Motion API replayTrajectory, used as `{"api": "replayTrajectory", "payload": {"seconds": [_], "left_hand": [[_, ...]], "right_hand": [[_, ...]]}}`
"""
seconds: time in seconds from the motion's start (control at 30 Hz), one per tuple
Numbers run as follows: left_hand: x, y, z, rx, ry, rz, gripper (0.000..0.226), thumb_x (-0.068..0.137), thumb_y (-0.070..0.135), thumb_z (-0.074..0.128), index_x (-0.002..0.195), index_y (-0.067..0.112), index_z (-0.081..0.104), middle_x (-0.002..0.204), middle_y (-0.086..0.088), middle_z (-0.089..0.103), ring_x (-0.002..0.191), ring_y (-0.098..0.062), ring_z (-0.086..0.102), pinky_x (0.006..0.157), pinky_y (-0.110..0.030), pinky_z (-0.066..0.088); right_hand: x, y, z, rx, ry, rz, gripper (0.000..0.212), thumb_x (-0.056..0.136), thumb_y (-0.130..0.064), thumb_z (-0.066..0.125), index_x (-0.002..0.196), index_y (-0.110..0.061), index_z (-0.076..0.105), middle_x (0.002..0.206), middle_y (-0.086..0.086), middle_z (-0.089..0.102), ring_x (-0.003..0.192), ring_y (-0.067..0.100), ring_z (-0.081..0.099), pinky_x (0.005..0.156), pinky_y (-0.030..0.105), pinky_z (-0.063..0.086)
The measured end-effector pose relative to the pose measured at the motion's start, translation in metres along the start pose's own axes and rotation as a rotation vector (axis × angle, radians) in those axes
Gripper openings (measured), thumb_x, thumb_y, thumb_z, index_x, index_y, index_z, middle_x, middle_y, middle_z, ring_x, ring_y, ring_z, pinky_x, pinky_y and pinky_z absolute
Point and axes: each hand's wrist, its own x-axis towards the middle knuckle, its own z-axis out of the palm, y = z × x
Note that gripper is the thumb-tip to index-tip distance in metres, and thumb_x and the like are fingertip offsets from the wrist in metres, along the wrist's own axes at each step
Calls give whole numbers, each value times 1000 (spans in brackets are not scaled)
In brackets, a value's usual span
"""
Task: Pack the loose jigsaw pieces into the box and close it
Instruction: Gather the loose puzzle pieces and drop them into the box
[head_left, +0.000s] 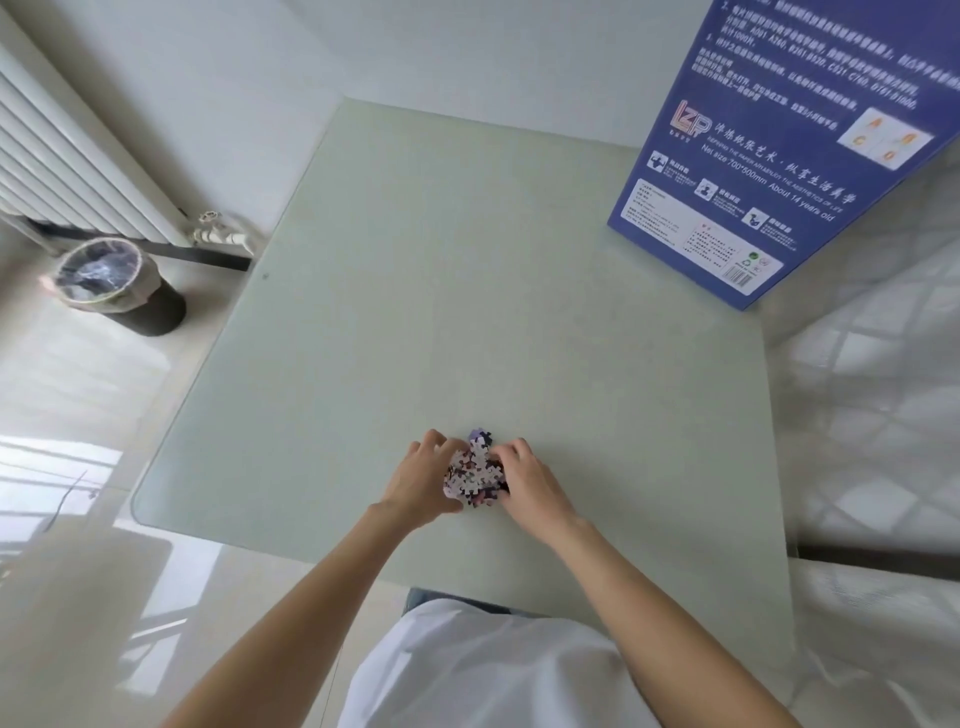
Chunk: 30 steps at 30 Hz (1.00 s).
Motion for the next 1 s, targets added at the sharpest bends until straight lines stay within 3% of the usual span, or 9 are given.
{"api": "replayTrajectory", "payload": {"seconds": [0.13,0.2,0.3,0.37,0.6,0.7,1.0], "left_hand": [[2,-4,-4,-100,49,-1,64,68,22,80,124,20,49,118,-2,49,106,-20,52,87,-24,39],[2,-4,-5,-111,54,-6,61,69,21,79,122,19,51,116,-2,50,103,-20,54,85,-24,41],[4,-4,-6,-108,59,-12,57,70,20,79,120,19,52,114,-1,51,101,-19,55,84,-24,42],[5,-3,-6,-103,54,-17,56,70,21,78,119,19,52,114,-1,51,101,-19,55,84,-24,42],[2,-3,-4,-12,101,-126,62,70,32,78,121,16,46,119,-3,45,107,-22,47,88,-25,38],[5,-1,-7,-19,63,-121,58,71,27,78,119,14,48,115,-4,49,100,-21,53,82,-23,38],[11,0,-12,-35,-23,-57,39,75,17,73,110,16,55,105,-4,55,91,-21,58,71,-22,40]], "right_hand": [[10,-10,-4,77,61,6,39,81,2,53,119,-7,49,118,9,50,106,27,54,90,33,43],[14,-9,-11,50,74,-16,46,80,-5,56,124,-10,46,121,8,46,111,25,49,91,32,42],[20,-2,-18,-193,-86,-109,89,73,-33,72,145,-17,23,145,9,23,130,28,23,106,40,32],[25,-2,-20,-299,-174,-167,105,69,-44,75,149,-21,11,153,5,12,135,28,14,107,45,28],[30,-9,-10,-218,-128,-209,74,70,-34,79,131,-12,43,129,0,41,115,22,36,89,38,46],[30,-13,-7,-218,-139,-182,68,72,-29,78,127,-10,44,124,2,42,111,23,38,81,36,47],[30,-14,-13,-139,-194,-76,52,73,-26,77,113,-9,49,115,6,48,107,24,45,82,34,43]]}}
